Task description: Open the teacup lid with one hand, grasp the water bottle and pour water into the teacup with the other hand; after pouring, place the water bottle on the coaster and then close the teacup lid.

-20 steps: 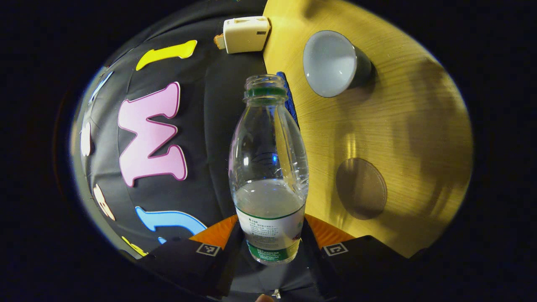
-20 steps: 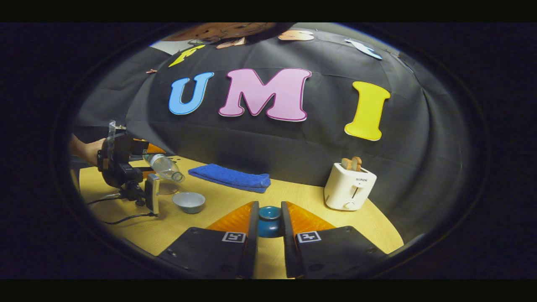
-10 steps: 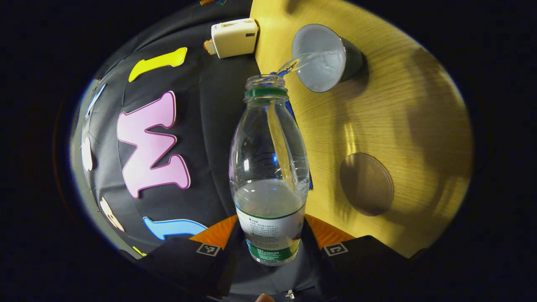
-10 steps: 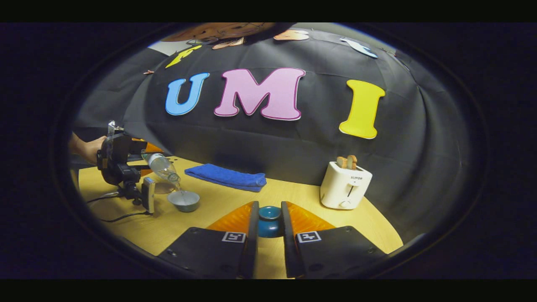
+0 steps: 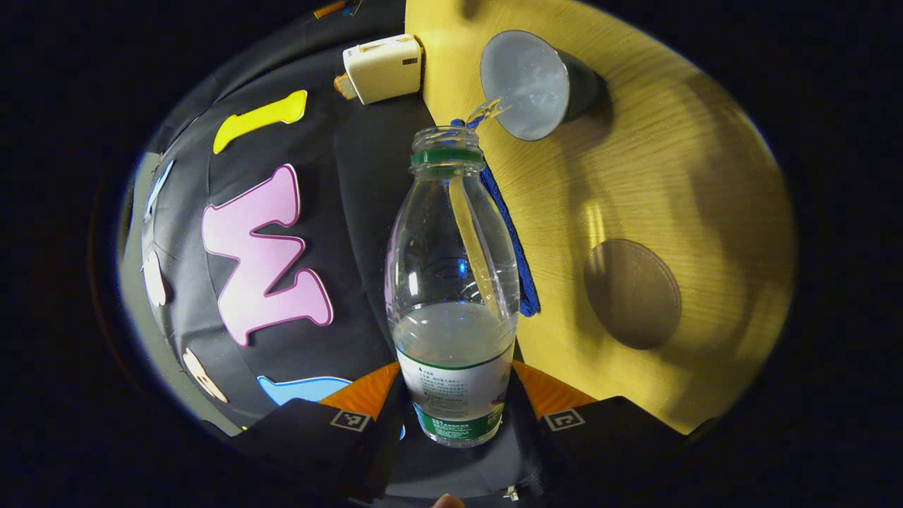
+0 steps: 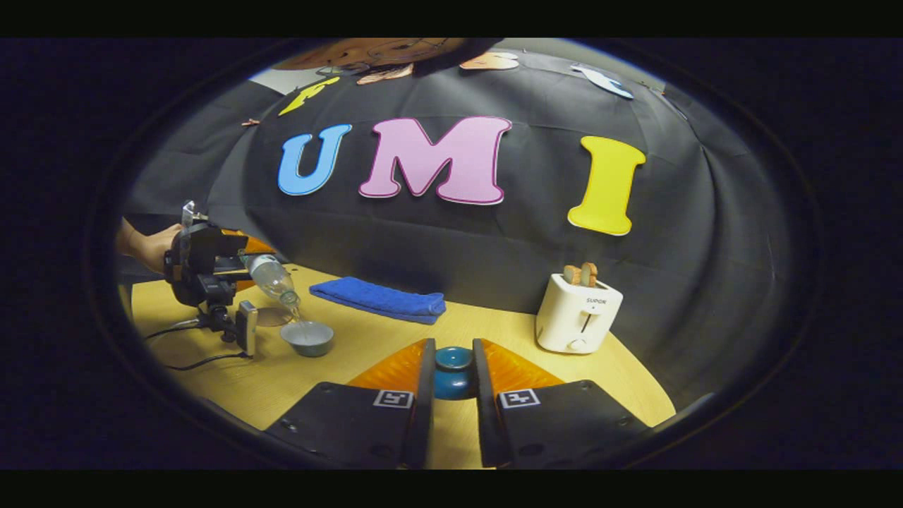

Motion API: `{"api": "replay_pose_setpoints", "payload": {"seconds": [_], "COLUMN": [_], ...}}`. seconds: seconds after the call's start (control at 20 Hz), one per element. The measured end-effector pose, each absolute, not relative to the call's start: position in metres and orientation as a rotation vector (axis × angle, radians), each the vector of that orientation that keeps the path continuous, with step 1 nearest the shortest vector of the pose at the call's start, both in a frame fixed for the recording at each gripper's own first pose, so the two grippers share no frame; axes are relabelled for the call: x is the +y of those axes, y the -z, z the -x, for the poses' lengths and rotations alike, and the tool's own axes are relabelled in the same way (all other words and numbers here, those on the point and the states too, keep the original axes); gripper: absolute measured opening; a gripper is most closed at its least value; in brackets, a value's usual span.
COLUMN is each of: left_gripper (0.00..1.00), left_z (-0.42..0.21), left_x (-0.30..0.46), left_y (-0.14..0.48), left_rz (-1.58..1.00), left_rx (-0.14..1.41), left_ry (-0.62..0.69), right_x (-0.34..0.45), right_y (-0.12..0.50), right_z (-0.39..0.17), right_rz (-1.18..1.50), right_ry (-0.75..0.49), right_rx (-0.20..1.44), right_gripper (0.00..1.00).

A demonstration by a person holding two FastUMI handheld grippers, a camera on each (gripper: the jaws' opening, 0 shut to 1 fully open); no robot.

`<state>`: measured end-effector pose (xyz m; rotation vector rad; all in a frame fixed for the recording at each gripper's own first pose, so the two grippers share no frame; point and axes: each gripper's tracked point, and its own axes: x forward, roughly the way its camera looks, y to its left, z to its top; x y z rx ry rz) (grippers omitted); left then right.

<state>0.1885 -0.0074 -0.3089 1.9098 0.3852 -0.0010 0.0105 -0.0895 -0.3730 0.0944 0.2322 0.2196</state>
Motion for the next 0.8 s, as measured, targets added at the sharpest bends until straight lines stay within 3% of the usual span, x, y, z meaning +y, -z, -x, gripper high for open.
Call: {"api": "replay_pose_setpoints", "payload": {"seconds": [0.2, 0.25, 0.3, 0.35, 0.4, 0.45, 0.7, 0.75, 0.8], "left_gripper": [0.74, 0.74, 0.74, 0.74, 0.73, 0.73, 0.74, 0.74, 0.74], "left_z": [-0.19, -0.191, -0.192, -0.193, -0.194, -0.195, -0.199, -0.201, -0.203], "left_x": [-0.005, -0.005, -0.006, -0.007, -0.008, -0.008, -0.014, -0.015, -0.016], "left_y": [0.304, 0.303, 0.3, 0.298, 0.298, 0.297, 0.284, 0.284, 0.28], "left_rz": [-1.95, -1.957, -1.964, -1.974, -1.987, -2.001, -2.057, -2.066, -2.078], "left_rx": [0.374, 0.366, 0.36, 0.351, 0.346, 0.344, 0.296, 0.291, 0.282], "left_ry": [-0.007, -0.01, -0.016, -0.02, -0.023, -0.024, -0.032, -0.032, -0.032], "right_x": [-0.091, -0.092, -0.092, -0.092, -0.092, -0.091, -0.093, -0.094, -0.095], "right_y": [0.373, 0.372, 0.372, 0.373, 0.371, 0.371, 0.371, 0.372, 0.372], "right_z": [-0.009, -0.009, -0.009, -0.009, -0.009, -0.008, -0.006, -0.005, -0.005], "right_rz": [-0.086, -0.085, -0.084, -0.082, -0.082, -0.085, -0.096, -0.099, -0.102], "right_ry": [-0.221, -0.223, -0.223, -0.226, -0.229, -0.235, -0.244, -0.243, -0.244], "right_rx": [0.227, 0.225, 0.225, 0.224, 0.221, 0.219, 0.211, 0.21, 0.209], "right_gripper": [0.29, 0.34, 0.29, 0.34, 0.29, 0.34, 0.34, 0.29, 0.34]}}
